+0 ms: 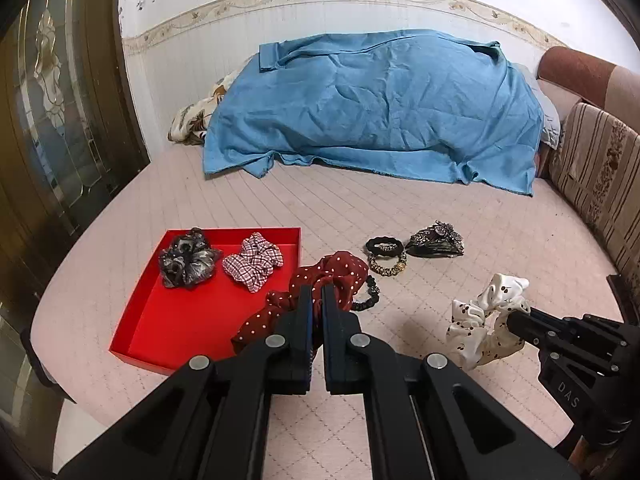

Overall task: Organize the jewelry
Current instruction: 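Carry both scrunchies to the red tray and release them inside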

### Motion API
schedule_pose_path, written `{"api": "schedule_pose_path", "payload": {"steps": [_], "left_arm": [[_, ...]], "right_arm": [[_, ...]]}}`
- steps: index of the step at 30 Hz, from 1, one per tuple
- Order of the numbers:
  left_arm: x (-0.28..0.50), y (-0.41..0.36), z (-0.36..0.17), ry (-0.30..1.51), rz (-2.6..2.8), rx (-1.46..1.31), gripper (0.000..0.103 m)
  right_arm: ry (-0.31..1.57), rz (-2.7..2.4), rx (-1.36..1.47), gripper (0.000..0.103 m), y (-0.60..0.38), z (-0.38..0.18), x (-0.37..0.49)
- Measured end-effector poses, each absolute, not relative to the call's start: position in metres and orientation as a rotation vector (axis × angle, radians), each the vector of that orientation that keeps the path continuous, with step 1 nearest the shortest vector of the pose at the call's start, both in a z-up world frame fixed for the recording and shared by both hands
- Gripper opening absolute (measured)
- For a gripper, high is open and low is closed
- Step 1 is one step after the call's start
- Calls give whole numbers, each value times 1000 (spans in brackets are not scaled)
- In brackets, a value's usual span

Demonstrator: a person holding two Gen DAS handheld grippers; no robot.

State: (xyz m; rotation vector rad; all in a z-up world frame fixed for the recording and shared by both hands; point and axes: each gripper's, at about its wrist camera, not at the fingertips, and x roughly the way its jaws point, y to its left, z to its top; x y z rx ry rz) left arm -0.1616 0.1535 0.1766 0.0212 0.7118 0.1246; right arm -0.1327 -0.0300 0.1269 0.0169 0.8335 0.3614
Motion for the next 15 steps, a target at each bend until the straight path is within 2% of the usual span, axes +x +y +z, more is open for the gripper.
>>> {"api": "schedule_pose_path", "payload": {"steps": [15], "left_arm": [[-164,160,168,729,127,-2,4]], "right_arm": [[838,367,-27,11,-13,127,-139]]}}
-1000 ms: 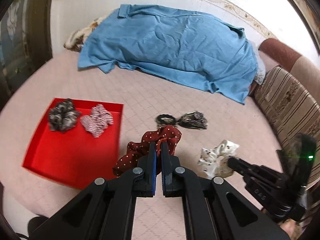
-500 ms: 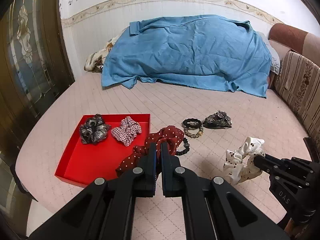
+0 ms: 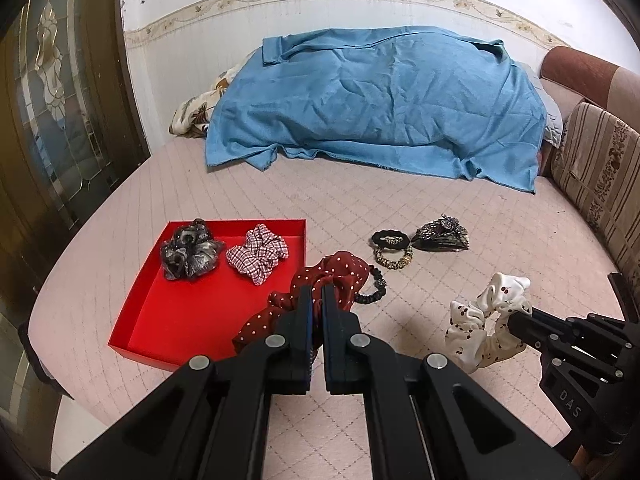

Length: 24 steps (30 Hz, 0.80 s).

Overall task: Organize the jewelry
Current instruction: 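Carry both scrunchies to the red tray and release them inside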

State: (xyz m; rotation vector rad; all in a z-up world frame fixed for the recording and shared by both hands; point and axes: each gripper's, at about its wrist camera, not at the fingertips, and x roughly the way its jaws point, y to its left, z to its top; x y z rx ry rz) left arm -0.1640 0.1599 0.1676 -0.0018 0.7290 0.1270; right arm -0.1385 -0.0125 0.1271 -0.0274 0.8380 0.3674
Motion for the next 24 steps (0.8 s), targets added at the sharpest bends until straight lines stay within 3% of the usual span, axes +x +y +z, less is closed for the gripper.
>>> {"api": "schedule_pose_path", "payload": {"steps": [13,24], "left_arm": [[-162,207,159,737,164,-79,4],[-162,305,144,767,275,-197,4]], "right_arm": [[858,411,-64,11,17,126,-135],[872,586,-88,11,83,137,-117]]}}
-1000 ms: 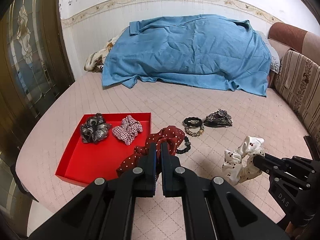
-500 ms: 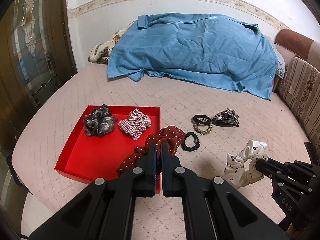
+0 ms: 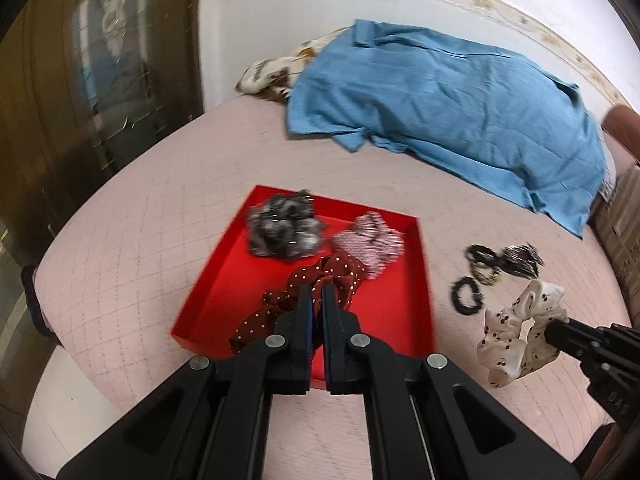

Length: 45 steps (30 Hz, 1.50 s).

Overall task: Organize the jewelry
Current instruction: 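Carry both scrunchies to the red tray and release them inside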

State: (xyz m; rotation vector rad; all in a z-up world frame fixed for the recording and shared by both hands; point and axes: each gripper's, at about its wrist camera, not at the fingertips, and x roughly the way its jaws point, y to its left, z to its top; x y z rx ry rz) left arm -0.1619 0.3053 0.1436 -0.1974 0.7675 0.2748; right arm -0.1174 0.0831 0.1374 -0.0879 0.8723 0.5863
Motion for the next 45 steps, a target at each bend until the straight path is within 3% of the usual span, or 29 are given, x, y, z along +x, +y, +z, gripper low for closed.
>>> {"api": "schedule_pose_path", "payload": {"steps": [13,33,36,38,40,42,45], "left_arm": [[-134,377,108,841,333,-269,4],[-128,384,92,843,331,-274,6],[-132,383,99,827,337,-279,20],[-137,382,106,805,350,-277,36],[-142,381,112,787,368,-270,44],[-145,380,117,783,383,-262,47],[-149,379,122,785,406,-252,50]], "right_arm": [[909,760,-170,11,192,118,-93],[1031,840,-203,12,254,60,-84],[1034,859,-197,14,253,61,-87],[1028,866,-192,22,252,64,-89],[1024,873,-179,32,249,67,-90],[1015,871,-169,40,246,71,-92],[991,875,-161,42,240,82,-96]]}}
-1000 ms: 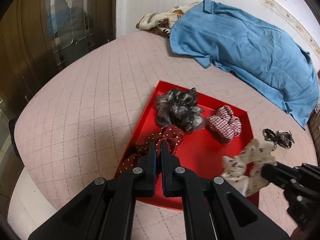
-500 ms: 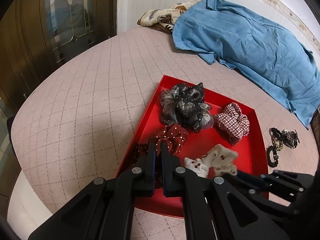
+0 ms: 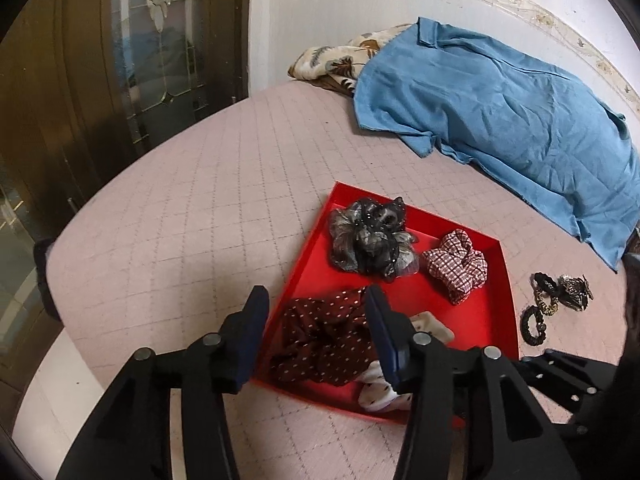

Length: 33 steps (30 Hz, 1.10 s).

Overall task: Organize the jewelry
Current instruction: 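Carry both scrunchies to the red tray and release them inside, then move both tools back toward the remaining hair ties and clip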

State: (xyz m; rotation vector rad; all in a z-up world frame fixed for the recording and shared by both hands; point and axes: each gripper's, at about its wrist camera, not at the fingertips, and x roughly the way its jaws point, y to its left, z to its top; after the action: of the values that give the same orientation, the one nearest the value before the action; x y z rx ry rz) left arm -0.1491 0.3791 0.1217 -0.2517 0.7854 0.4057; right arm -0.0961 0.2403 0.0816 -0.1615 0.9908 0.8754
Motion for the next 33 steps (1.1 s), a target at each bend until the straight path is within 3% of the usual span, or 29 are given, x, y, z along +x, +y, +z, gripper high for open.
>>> {"api": "schedule_pose_path", "payload": {"steps": [33], "left_arm": [[-176,283,162,765,368,-32,66]], "right_arm": [[921,685,-56,56,118,108,-118]]}}
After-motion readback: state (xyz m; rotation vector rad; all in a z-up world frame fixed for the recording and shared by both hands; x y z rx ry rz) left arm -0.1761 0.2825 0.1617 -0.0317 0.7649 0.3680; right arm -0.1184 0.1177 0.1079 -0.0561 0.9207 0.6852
